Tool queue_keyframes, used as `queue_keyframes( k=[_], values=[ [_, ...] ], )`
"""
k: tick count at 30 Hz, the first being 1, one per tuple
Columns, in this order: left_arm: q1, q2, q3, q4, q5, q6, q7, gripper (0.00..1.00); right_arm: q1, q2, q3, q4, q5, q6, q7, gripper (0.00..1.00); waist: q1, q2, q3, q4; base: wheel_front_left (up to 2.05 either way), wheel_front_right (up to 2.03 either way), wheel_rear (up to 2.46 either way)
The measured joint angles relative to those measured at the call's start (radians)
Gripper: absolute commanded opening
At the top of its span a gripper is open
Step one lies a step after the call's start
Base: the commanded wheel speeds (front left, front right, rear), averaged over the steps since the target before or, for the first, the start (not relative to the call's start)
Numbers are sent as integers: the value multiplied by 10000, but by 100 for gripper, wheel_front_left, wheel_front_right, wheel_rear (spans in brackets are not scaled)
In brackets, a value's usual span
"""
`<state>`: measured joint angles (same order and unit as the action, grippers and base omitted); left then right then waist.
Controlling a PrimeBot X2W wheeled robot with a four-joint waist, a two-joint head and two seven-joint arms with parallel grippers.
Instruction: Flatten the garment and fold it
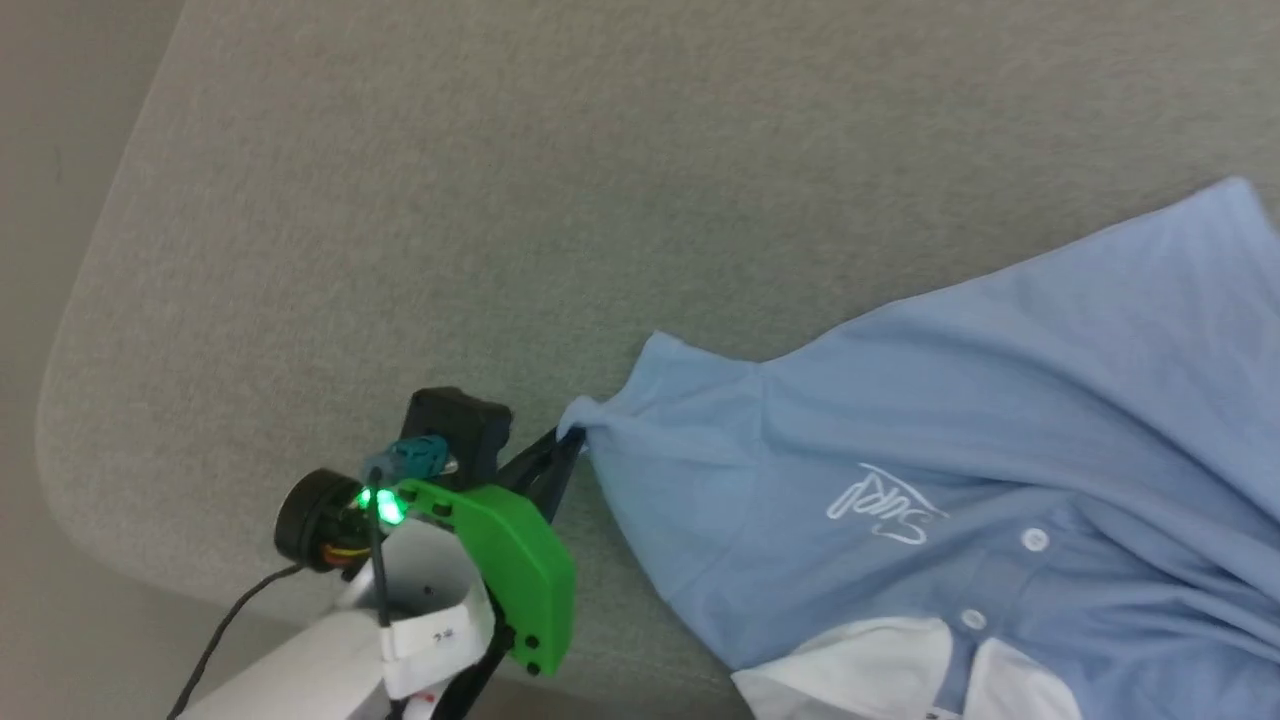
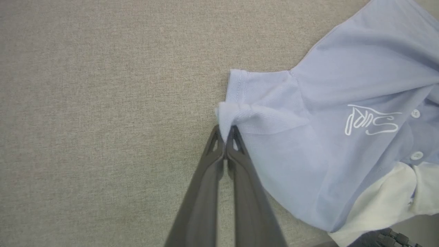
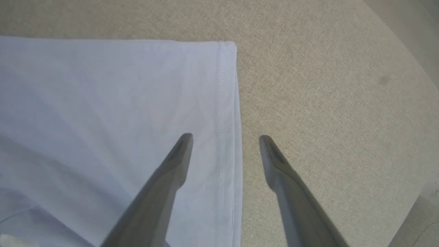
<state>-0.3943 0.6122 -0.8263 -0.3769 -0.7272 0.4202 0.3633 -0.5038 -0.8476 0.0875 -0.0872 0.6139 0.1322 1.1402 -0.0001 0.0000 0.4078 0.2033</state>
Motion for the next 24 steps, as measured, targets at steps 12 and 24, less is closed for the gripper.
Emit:
queue_keyframes(
  k=[12,24],
  values=[
    [-434,-702,-351,159,188,-244,-242,0,-2030,-322,1170,2094,-1009,0,399,100,2,0,1338,1235,0,0,0],
    [-432,-792,-366,378,192,-274,-481,0,-2169,-1392,1804,1684,-499,0,863,0,0,0,1936,1799,0,0,0]
  ],
)
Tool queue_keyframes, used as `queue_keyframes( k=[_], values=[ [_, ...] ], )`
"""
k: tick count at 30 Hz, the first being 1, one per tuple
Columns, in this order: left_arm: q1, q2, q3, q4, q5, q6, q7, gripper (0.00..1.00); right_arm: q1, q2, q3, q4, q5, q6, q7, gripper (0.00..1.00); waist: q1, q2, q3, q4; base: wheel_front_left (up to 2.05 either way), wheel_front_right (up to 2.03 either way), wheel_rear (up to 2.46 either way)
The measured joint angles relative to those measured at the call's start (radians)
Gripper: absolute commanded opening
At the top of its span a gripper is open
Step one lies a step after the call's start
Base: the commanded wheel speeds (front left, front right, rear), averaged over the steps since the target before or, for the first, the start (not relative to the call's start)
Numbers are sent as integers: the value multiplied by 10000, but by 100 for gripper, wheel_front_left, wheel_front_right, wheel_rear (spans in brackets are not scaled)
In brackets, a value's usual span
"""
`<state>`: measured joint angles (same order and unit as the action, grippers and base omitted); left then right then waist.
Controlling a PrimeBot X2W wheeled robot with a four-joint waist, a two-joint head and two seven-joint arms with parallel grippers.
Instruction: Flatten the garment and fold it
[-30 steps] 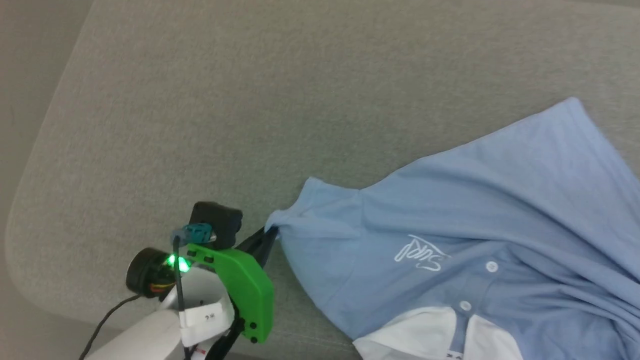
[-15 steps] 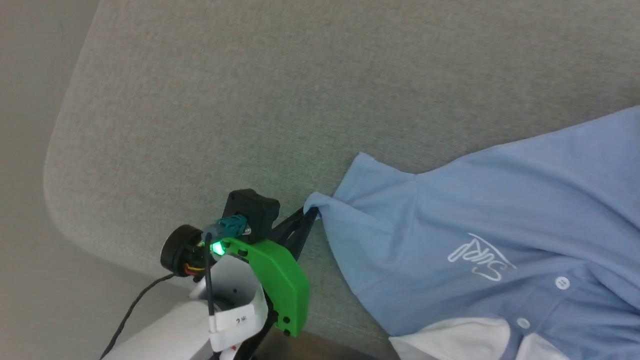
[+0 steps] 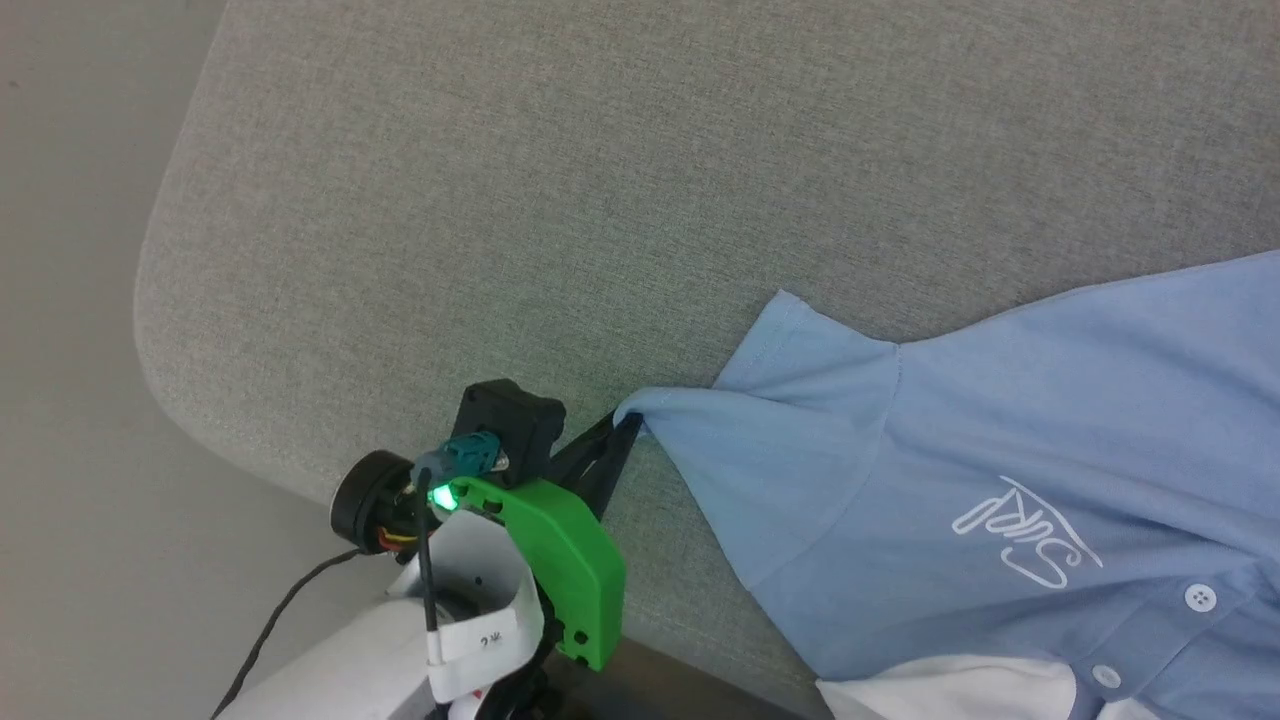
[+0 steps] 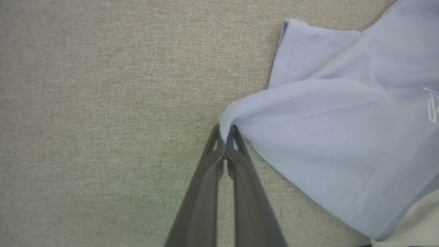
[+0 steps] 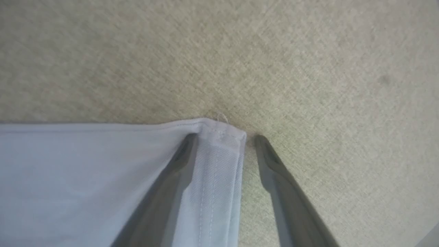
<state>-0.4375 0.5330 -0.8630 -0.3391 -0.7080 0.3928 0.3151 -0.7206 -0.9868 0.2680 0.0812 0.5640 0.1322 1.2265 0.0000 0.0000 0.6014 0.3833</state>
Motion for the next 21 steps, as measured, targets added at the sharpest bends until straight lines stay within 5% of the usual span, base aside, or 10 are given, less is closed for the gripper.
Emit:
queue_keyframes(
  k=[9,21],
  values=[
    [-6,117,134,171,-35,-2,8,0,108,288,217,182,54,0,-732,0,0,0,-286,-261,0,0,0],
    [-362,581,593,407,-224,-61,272,0,-144,729,1030,953,702,0,-3540,0,1,1,-1546,-901,0,0,0]
  ],
)
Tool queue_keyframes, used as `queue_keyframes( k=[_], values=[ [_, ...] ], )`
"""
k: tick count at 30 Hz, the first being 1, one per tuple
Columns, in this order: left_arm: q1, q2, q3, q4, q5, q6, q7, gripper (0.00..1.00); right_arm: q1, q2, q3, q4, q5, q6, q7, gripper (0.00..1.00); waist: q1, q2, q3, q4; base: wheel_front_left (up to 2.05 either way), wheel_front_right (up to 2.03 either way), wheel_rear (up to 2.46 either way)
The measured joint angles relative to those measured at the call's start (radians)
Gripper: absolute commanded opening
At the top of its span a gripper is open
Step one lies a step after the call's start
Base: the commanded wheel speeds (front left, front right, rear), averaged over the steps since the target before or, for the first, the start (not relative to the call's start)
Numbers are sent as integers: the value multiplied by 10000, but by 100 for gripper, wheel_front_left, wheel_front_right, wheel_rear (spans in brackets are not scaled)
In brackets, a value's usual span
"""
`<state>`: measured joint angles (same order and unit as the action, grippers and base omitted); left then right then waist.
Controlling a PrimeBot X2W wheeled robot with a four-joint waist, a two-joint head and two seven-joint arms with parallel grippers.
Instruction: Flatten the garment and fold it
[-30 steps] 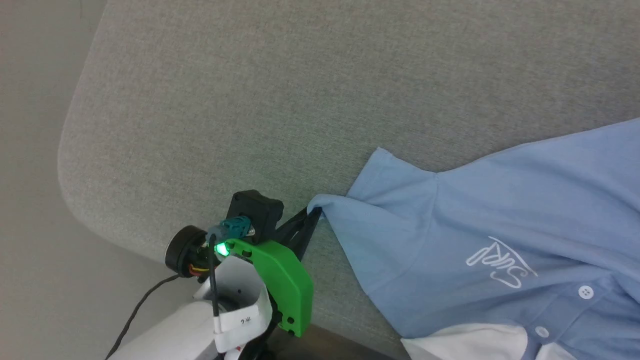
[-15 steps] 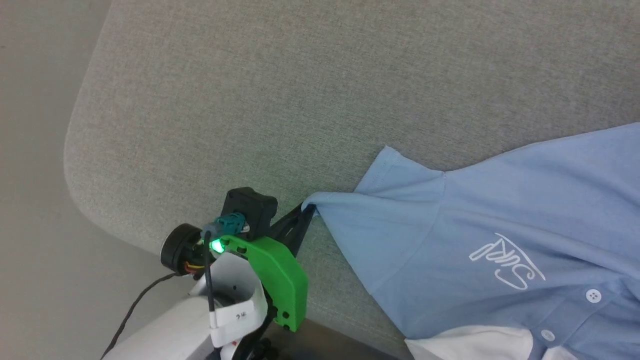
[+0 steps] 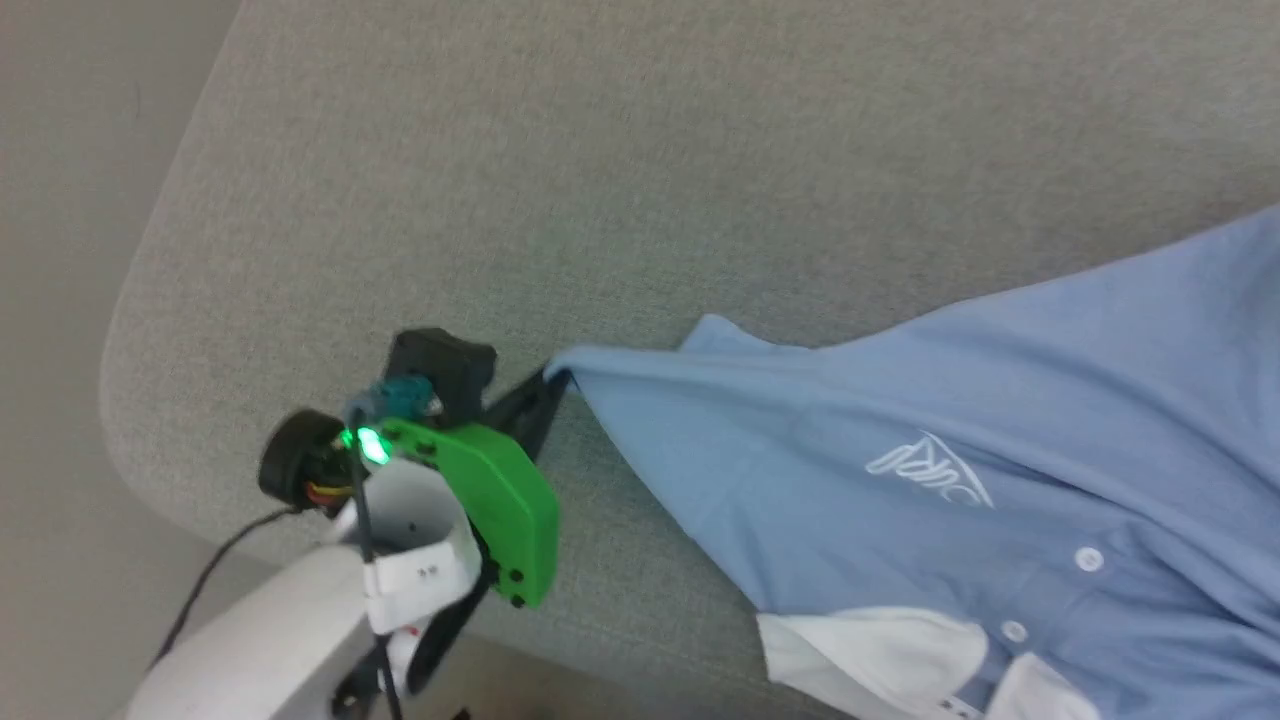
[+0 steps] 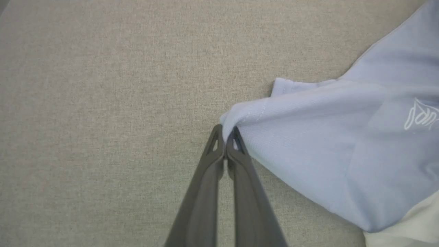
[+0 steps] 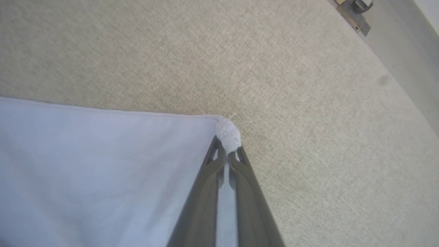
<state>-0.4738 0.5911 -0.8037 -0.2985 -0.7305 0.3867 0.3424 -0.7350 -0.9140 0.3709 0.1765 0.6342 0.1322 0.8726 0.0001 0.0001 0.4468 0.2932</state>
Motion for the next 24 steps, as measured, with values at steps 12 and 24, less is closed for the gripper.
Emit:
queue_keyframes(
  k=[12,24],
  values=[
    [-1216,848,1262,-82,-169,-265,48,0,-942,-387,497,-491,1214,0,-2610,0,0,0,-1678,-1019,0,0,0],
    [-3409,1720,3379,-679,-176,-566,-817,0,-1608,-623,46,-1841,1964,0,-4541,0,-1,0,-2785,-2300,0,0,0]
  ],
)
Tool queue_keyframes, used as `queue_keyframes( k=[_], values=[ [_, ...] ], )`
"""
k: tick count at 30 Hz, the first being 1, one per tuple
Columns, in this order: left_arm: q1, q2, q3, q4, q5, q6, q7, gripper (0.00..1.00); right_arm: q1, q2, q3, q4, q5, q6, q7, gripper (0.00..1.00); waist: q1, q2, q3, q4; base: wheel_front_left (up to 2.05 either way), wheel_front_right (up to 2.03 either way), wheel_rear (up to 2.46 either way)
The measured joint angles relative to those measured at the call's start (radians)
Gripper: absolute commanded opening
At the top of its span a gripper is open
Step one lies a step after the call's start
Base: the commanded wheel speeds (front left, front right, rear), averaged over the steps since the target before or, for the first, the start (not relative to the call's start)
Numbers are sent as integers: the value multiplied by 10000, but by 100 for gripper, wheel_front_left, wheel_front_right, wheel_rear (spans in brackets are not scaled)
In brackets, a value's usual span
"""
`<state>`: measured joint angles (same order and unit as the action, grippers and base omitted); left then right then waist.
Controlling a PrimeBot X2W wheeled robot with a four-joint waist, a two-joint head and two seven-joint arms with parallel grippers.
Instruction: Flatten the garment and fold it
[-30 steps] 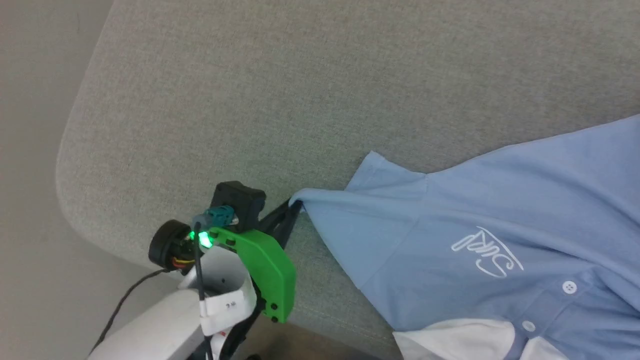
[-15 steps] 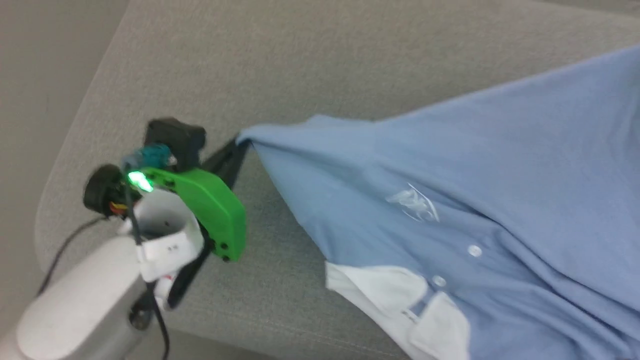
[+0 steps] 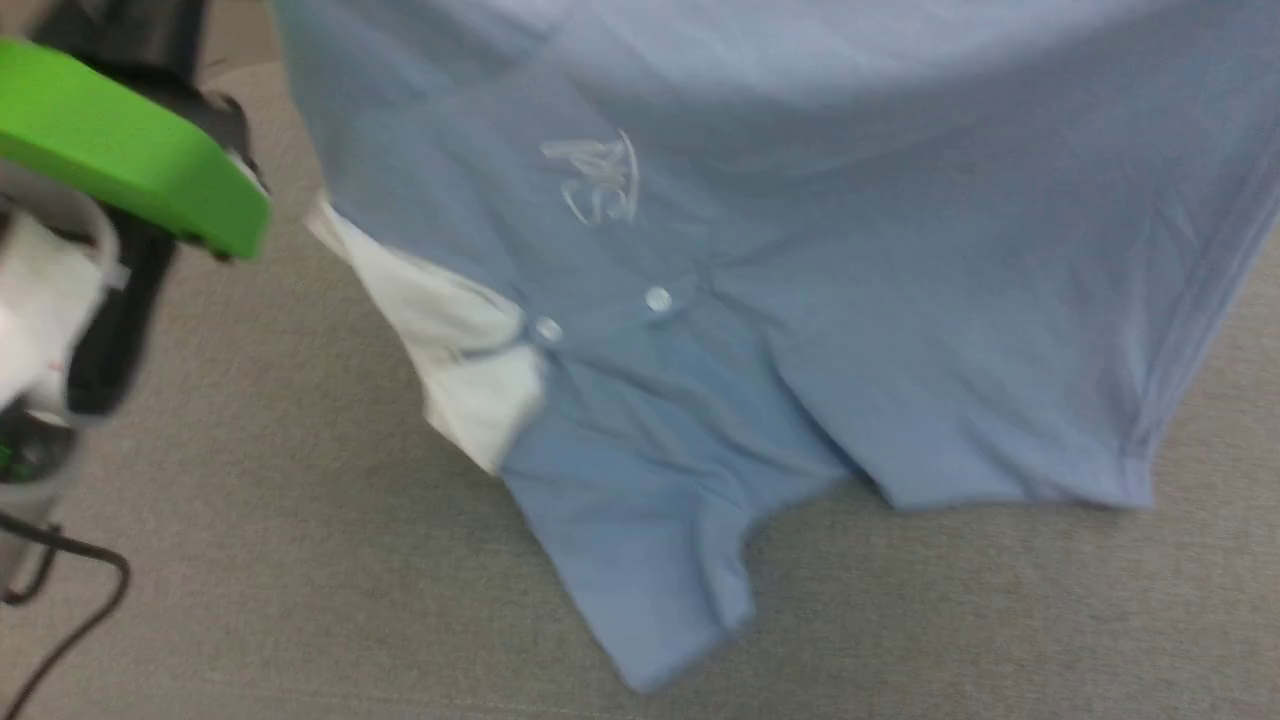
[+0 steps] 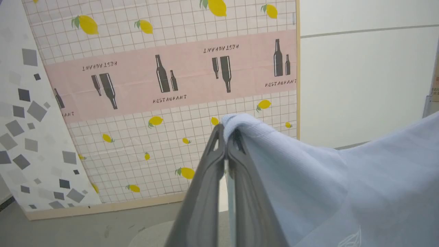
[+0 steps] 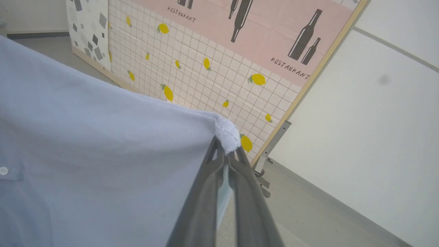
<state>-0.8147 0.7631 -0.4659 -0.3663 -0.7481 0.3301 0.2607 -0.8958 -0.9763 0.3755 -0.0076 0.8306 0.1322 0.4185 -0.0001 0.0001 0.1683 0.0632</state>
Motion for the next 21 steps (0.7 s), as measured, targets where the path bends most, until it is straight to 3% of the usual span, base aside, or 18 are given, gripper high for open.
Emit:
queue_keyframes(
  k=[12,16,21],
  values=[
    [-2591,359,1049,21,-4,-681,-169,0,-1198,23,-840,-865,240,0,-562,0,0,0,-227,-923,0,0,0],
    [-3582,360,1007,616,-96,-1114,134,0,-1674,146,-945,-635,196,0,-414,0,0,0,130,-1027,0,0,0],
    [-5018,182,633,1998,-349,-1958,686,0,-2540,284,-566,-69,-255,0,-439,0,0,0,853,-1113,0,0,0]
  ],
)
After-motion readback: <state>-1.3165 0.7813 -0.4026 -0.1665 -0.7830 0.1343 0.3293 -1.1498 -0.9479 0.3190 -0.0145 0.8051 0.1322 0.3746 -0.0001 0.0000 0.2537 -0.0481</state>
